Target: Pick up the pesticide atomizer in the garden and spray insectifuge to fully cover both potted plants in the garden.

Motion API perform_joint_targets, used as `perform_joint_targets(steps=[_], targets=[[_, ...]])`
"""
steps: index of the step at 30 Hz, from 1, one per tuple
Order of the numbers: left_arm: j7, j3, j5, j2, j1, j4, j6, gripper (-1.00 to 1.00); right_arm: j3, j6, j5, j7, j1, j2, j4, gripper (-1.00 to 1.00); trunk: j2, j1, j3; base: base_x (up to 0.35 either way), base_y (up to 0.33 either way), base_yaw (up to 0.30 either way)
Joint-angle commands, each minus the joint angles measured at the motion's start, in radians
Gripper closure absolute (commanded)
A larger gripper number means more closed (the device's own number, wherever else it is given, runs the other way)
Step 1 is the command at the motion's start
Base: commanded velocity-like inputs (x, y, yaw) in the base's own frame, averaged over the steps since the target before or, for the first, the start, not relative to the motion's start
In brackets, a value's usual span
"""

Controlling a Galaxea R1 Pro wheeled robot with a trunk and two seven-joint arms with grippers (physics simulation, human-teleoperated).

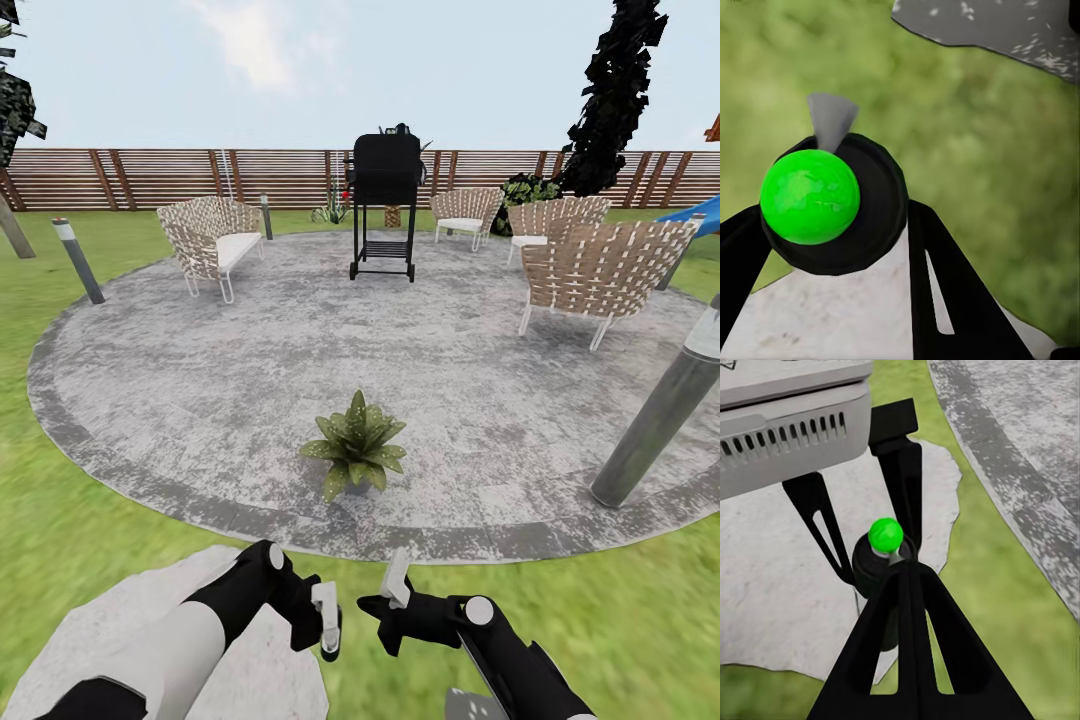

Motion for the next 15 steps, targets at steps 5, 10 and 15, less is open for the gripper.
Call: perform_joint_targets(steps=[5, 10, 15], targets=[[-0.008, -0.001, -0.002, -0.003, 0.0, -0.002, 0.004, 1.0, -0.002, -0.008, 0.011, 0.001, 0.0, 0.0, 0.0, 1.0, 0.0, 0.0, -0.001, 0.0, 0.0, 0.0], [-0.022, 0.0, 0.013, -0.003, 0.0, -0.002, 0.004, 1.0, -0.002, -0.009, 0.011, 0.001, 0.0, 0.0, 0.002, 1.0, 0.0, 0.0, -0.001, 0.0, 0.0, 0.0], [-0.068, 0.004, 0.024, 0.0, 0.0, -0.003, 0.005, 1.0, -0.002, -0.009, 0.011, 0.001, 0.0, -0.001, 0.004, 1.0, 0.0, 0.0, -0.001, 0.0, 0.0, 0.0]])
